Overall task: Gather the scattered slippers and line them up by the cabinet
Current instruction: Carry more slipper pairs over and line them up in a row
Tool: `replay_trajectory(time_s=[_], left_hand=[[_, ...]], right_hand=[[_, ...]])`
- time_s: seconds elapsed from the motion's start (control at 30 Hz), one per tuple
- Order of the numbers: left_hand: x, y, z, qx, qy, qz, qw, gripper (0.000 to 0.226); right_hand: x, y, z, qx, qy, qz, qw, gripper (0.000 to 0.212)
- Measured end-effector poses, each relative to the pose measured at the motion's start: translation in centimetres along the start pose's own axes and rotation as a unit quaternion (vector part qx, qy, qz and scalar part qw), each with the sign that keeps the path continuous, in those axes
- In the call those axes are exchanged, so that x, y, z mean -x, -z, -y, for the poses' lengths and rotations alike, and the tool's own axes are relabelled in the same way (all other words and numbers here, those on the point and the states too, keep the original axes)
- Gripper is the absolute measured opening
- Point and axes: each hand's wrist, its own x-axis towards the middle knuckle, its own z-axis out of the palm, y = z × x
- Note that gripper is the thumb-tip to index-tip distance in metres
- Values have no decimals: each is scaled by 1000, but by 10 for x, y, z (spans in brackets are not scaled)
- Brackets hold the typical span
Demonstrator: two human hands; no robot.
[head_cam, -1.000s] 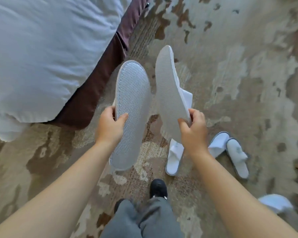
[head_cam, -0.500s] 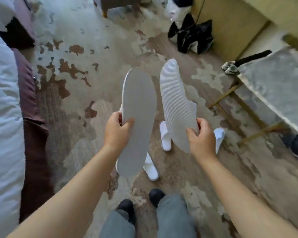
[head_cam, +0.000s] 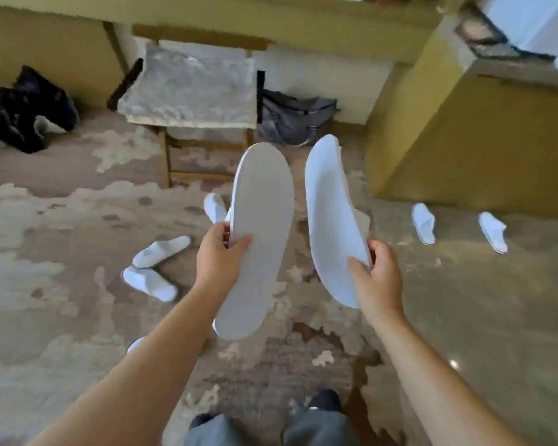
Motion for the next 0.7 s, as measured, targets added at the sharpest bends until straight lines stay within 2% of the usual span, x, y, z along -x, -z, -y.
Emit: replay_trajectory(time_s=[0.17, 0.37, 0.57, 0.7], left_hand=[[24, -148, -42, -36, -44, 127, 990, 12], [53, -298, -82, -60, -76, 224, 970, 6], [56, -428, -120, -103, -109, 311, 938, 15], [39, -523, -144, -103, -114, 347, 925, 14]], right_hand=[[-16, 124, -72, -13, -68, -116, 991, 16], [-32, 253, -147, -31, -141, -214, 966, 21], [-67, 333, -206, -39, -202, -300, 931, 21], [-123, 379, -248, -24, -213, -330, 919, 23]])
